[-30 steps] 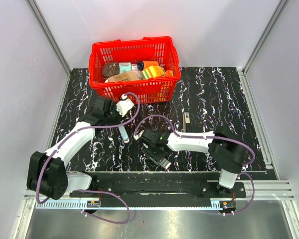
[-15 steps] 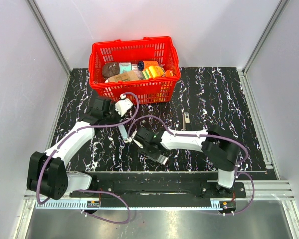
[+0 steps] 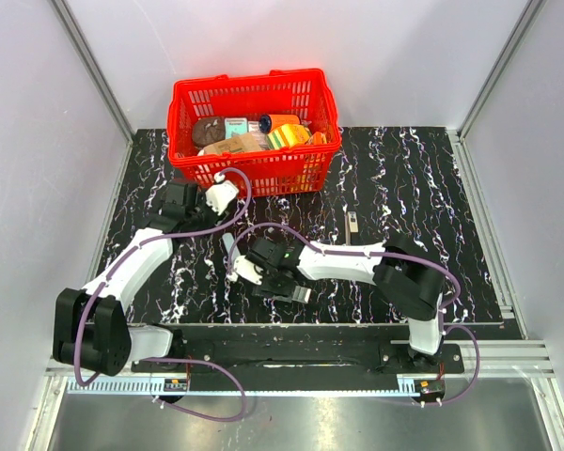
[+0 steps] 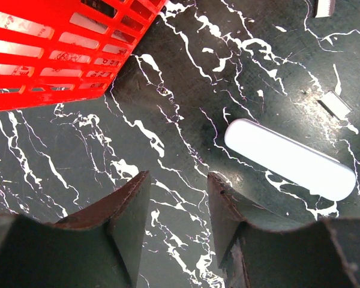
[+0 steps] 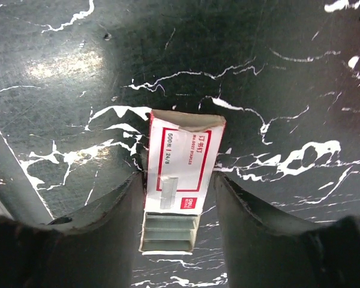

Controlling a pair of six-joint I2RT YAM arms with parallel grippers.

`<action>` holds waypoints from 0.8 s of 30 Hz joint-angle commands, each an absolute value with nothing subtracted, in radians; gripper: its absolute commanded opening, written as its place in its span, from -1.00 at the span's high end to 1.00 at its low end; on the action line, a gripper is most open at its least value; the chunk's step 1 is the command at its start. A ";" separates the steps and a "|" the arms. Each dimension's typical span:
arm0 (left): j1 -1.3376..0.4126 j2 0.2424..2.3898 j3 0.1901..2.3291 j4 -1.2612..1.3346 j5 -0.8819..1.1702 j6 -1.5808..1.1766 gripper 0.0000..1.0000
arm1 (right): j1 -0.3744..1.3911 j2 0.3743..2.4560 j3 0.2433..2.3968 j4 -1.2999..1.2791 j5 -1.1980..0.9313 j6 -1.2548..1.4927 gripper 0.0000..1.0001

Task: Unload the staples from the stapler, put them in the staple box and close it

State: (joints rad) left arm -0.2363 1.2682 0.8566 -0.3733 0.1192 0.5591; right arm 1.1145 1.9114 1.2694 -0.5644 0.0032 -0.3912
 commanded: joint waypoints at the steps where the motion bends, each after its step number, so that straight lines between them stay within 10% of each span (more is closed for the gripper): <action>1: -0.224 1.253 0.870 -0.359 0.115 0.563 0.04 | 1.120 1.979 1.287 -0.518 -0.008 -0.532 -0.17; 14: -0.219 1.258 0.891 -0.371 0.138 0.560 0.03 | 1.092 1.789 1.287 -0.460 0.103 -0.281 -0.34; 24: -0.221 1.261 0.900 -0.373 0.147 0.549 0.03 | 1.109 1.536 0.971 -0.240 -0.129 0.234 0.17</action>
